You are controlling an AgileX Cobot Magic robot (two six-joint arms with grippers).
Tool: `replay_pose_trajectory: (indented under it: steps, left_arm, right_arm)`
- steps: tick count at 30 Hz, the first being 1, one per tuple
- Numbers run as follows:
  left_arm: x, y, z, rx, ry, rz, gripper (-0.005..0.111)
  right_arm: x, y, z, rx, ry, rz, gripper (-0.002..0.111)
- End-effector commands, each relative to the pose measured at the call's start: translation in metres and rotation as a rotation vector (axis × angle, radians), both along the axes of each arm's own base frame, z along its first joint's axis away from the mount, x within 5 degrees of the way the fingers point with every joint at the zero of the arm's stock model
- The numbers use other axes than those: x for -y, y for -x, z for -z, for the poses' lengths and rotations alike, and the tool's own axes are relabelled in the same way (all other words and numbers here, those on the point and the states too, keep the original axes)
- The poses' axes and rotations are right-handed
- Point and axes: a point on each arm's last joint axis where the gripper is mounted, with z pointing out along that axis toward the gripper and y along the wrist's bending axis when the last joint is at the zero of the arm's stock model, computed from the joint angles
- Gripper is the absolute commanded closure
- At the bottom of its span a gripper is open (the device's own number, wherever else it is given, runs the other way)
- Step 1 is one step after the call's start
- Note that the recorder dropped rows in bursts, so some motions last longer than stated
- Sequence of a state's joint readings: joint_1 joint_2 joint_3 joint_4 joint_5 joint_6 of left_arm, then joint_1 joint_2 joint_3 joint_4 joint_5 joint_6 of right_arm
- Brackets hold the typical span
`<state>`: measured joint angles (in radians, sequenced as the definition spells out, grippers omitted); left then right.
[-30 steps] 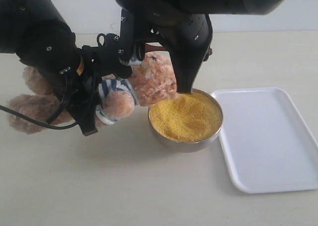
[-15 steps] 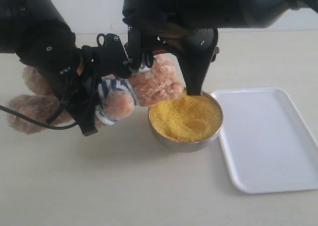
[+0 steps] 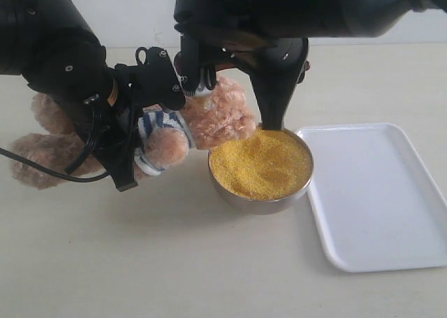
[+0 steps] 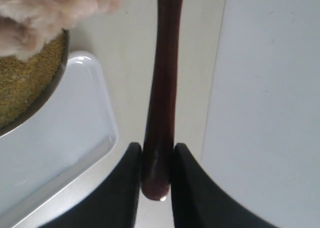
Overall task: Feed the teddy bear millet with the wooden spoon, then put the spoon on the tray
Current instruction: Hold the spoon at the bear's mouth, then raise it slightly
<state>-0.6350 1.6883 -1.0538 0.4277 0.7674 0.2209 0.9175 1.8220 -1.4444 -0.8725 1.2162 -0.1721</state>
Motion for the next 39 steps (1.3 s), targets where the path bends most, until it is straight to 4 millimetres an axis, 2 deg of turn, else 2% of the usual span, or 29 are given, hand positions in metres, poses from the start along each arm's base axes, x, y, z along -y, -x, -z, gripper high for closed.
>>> replay_pose_trajectory:
  steps: [1,25,39]
  left_arm:
    - [0.0017,-0.0011,-0.0033,0.015,0.011,-0.006,0.103]
    - [0.0015,-0.0009,-0.0032,0.014,0.013,-0.018,0.103]
    - [0.0015,-0.0009,-0.0032,0.014,0.013,-0.018,0.103]
  right_arm:
    - [0.0068,0.0065,-0.0163,0.01,-0.053,0.014,0.109]
    - [0.0093,0.0068,-0.0159,-0.015,-0.084,0.038,0.109]
    - [0.0094,0.0018,-0.0161,0.044,-0.06,0.045,0.109]
